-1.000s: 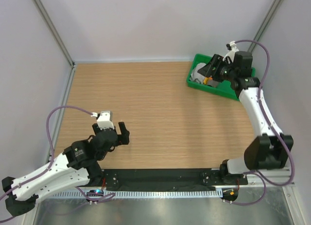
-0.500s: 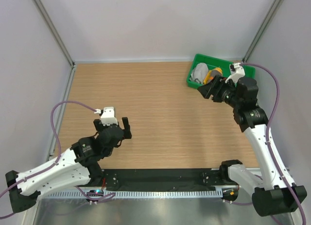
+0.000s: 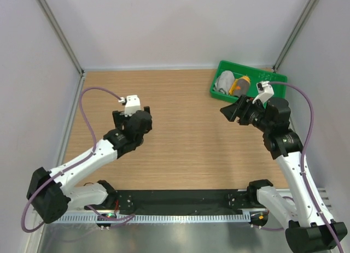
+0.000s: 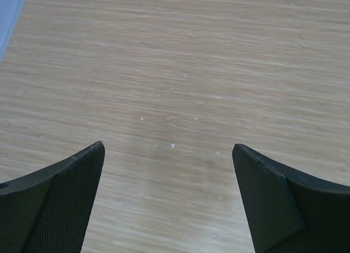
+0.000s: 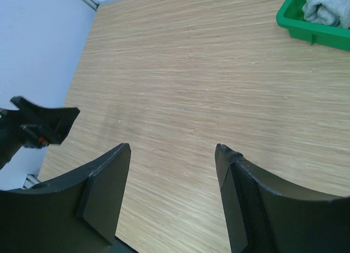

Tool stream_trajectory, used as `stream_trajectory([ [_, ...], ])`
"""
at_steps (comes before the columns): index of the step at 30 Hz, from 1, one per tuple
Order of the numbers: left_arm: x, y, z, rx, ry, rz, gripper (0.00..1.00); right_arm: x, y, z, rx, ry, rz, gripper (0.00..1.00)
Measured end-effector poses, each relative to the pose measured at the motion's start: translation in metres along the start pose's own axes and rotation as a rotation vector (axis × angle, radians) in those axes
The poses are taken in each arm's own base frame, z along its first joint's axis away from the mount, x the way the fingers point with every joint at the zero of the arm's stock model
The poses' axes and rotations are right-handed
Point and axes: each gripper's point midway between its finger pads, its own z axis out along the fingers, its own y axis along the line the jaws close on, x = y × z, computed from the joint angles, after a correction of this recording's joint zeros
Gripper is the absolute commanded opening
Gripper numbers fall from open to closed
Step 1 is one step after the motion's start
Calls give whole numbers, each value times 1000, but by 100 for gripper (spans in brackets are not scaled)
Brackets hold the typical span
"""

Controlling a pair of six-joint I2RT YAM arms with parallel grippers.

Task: Roll the towels
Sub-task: Place the rolled towel into the container

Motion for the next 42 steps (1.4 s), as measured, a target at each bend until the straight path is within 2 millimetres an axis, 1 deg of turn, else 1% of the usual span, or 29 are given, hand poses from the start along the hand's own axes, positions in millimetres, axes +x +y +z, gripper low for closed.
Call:
stream_trajectory([
  [3,10,26,33,-61,-10,-73,100,4,0,-1,-3,9,6,71],
  [4,20,38,42,-89,-15,-77,100,5,0,-1,-3,12,8,71],
  [7,54,65,61,-147,-26,-65,100,9,-1,-2,1,22,11,71],
  [9,69,80,70,-180,-13,-62,100,10,-2,-3,4,28,13,71],
  [10,72,89,76,-207,-7,-76,100,11,-2,-3,6,31,15,71],
  [12,66,100,86,-231,-24,-112,100,12,-2,-3,6,35,17,72],
  [13,60,105,90,-242,-47,-135,100,13,-2,-3,5,37,20,72],
  [16,43,110,104,-228,-105,-177,100,14,-2,-2,1,42,25,72],
  [20,34,119,119,-215,-144,-204,100,16,-1,-2,-3,50,29,72],
  [23,30,124,126,-201,-159,-222,100,18,-2,-3,-2,59,32,72],
  [26,24,123,130,-174,-182,-228,100,19,-2,-3,-2,65,33,72],
  [30,12,114,133,-110,-233,-225,99,21,-2,-4,3,76,38,72],
  [33,9,110,138,-74,-250,-218,98,23,-1,-7,11,89,41,72],
  [38,12,115,141,-102,-246,-211,99,17,1,-12,24,100,27,72],
  [42,14,125,134,-142,-240,-182,100,16,0,-12,31,99,17,72],
])
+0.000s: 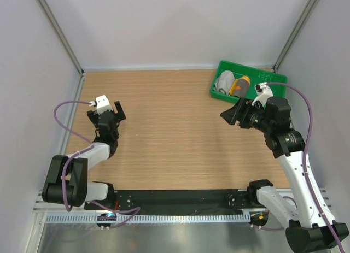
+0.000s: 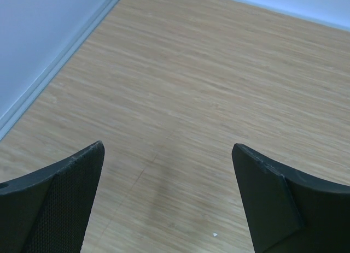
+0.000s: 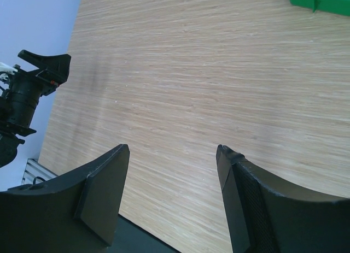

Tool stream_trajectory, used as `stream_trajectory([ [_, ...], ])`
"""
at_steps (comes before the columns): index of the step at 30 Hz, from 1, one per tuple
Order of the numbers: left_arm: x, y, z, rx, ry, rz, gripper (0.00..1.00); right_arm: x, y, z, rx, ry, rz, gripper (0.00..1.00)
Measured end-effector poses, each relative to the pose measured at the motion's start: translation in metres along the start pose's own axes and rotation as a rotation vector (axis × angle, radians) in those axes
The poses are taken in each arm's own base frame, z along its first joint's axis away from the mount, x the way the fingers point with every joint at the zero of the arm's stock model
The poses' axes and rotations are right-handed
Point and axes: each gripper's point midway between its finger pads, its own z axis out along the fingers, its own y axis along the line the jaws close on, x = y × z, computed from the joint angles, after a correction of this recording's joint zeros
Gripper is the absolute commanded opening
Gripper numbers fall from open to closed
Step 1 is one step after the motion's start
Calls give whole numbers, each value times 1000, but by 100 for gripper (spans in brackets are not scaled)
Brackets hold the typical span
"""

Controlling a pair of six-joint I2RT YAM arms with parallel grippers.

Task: Roll the towels
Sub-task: Place the rolled towel into the container

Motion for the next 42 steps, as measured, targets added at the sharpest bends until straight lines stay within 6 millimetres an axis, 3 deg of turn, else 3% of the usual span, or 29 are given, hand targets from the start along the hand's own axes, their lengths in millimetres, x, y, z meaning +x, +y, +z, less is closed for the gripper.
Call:
stream_trajectory([
  [6,25,19,-6,-53,40,29,100,6,-7,11,7,17,13,72],
  [13,71,18,-1,51,121,60,100,23,-21,33,8,46,71,76],
  [17,68,22,-1,62,86,32,100,27,-22,41,-16,29,88,84],
  [20,65,18,-1,79,66,24,100,25,-24,44,-16,10,91,100],
  [26,57,16,0,89,34,13,100,18,-38,47,64,-37,96,100],
  [37,56,15,1,90,33,12,100,14,-107,58,347,-198,94,100],
  [42,56,15,1,90,33,12,100,0,-124,53,437,-275,55,99],
])
